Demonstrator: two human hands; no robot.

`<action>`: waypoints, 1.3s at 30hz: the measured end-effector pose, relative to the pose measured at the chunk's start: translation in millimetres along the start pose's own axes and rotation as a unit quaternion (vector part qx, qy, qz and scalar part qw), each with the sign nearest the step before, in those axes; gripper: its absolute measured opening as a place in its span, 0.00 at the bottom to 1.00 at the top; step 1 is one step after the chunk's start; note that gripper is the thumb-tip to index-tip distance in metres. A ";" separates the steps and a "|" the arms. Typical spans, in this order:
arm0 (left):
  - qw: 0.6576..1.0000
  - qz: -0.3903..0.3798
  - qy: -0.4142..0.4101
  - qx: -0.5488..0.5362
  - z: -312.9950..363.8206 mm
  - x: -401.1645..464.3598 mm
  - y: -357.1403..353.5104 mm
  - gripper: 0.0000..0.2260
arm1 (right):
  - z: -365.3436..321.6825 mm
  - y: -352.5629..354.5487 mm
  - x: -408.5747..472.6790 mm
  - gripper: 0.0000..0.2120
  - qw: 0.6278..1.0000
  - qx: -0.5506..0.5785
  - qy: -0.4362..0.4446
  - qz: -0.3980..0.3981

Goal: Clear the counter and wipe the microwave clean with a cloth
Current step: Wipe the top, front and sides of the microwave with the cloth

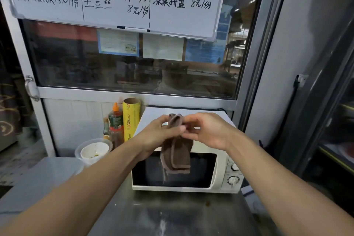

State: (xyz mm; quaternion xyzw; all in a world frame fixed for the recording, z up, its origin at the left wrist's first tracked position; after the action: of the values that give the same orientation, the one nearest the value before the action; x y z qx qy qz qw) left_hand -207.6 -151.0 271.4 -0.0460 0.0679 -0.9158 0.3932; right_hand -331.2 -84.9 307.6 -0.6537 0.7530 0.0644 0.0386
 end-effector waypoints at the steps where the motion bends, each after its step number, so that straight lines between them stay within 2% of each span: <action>1: 1.000 0.007 -0.011 -0.004 0.2 -1.2 1.0 0.14 | -0.3 -2.3 -1.1 0.10 1.000 -0.026 0.006 -0.009; 3: 0.999 0.037 -0.026 -0.023 1.7 -2.9 4.0 0.10 | -0.6 1.6 -2.7 0.12 0.993 -0.110 0.035 0.022; 5: 0.998 0.054 -0.017 -0.040 3.3 -3.0 8.1 0.08 | 3.1 13.7 -3.5 0.16 0.978 -0.170 0.052 0.110; 7: 0.997 0.044 -0.002 -0.068 4.9 -1.6 10.2 0.09 | 16.9 28.3 -3.5 0.17 0.973 -0.173 0.018 0.151; 9: 0.991 0.010 0.002 -0.134 4.7 1.6 8.4 0.11 | 39.4 34.3 -3.6 0.23 0.990 -0.104 -0.051 0.081; 11: 0.977 -0.028 0.007 -0.209 4.7 4.5 1.5 0.12 | 58.3 34.7 -6.6 0.28 0.996 -0.042 -0.076 0.009; 12: 0.971 -0.040 0.013 -0.235 3.7 7.5 -2.6 0.13 | 64.7 36.5 -7.7 0.29 0.998 -0.018 -0.068 -0.001; 14: 0.968 -0.046 0.025 -0.244 -2.0 18.3 -9.6 0.13 | 71.8 47.1 -10.8 0.27 0.998 0.036 -0.038 0.033; 16: 0.986 -0.019 0.043 -0.162 -11.9 32.6 -16.5 0.12 | 75.6 67.2 -17.3 0.26 0.994 0.036 -0.015 0.105; 19: 0.996 0.024 0.085 0.015 -34.7 52.2 -32.3 0.06 | 80.0 109.2 -29.4 0.25 0.968 -0.116 -0.006 0.220; 21: 0.993 0.026 0.108 0.038 -50.6 67.1 -51.6 0.04 | 81.0 137.1 -31.0 0.19 0.940 -0.201 0.011 0.274; 23: 0.993 0.041 0.104 0.037 -60.8 89.4 -72.4 0.05 | 80.1 164.6 -22.0 0.13 0.907 -0.280 0.035 0.312; 26: 0.992 0.079 0.075 0.059 -62.8 129.3 -94.6 0.02 | 76.9 202.1 7.2 0.11 0.872 -0.337 0.073 0.347; 28: 0.987 0.083 0.068 0.123 -65.8 153.8 -98.9 0.08 | 80.9 223.7 31.3 0.10 0.857 -0.363 0.061 0.360; 30: 0.969 0.082 0.071 0.221 -71.8 168.8 -95.0 0.15 | 97.2 238.0 54.2 0.12 0.845 -0.429 0.005 0.318; 32: 0.934 0.084 0.037 0.345 -75.8 175.9 -85.0 0.15 | 115.2 244.8 66.2 0.18 0.804 -0.534 -0.034 0.259; 34: 0.889 0.074 -0.004 0.452 -78.6 180.2 -73.0 0.13 | 118.4 245.6 68.6 0.24 0.787 -0.576 0.032 0.217; 36: 0.856 0.059 -0.016 0.514 -82.6 184.6 -59.7 0.13 | 117.9 244.6 72.9 0.27 0.788 -0.594 0.108 0.124; 37: 0.840 0.056 -0.013 0.540 -84.8 186.6 -52.7 0.13 | 120.8 243.6 77.1 0.28 0.766 -0.629 0.114 0.066; 39: 0.803 0.053 0.003 0.594 -91.3 189.9 -39.6 0.12 | 132.0 242.5 86.6 0.28 0.691 -0.715 0.107 -0.006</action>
State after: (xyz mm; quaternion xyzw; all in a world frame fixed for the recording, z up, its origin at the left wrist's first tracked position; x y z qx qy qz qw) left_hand -378.8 -253.9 193.6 0.2030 -0.4853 -0.7548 0.3919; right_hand -586.9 -117.1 176.1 -0.4907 0.4747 0.5127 -0.5206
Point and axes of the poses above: each hand's wrist, its own x-axis towards the middle knuckle, its own y-axis out of the back of the hand, z = x × y, the point moved 3 cm from there along x, towards the middle knuckle, and after that the axes turned 10 degrees about -x, right-handed, at the moved point
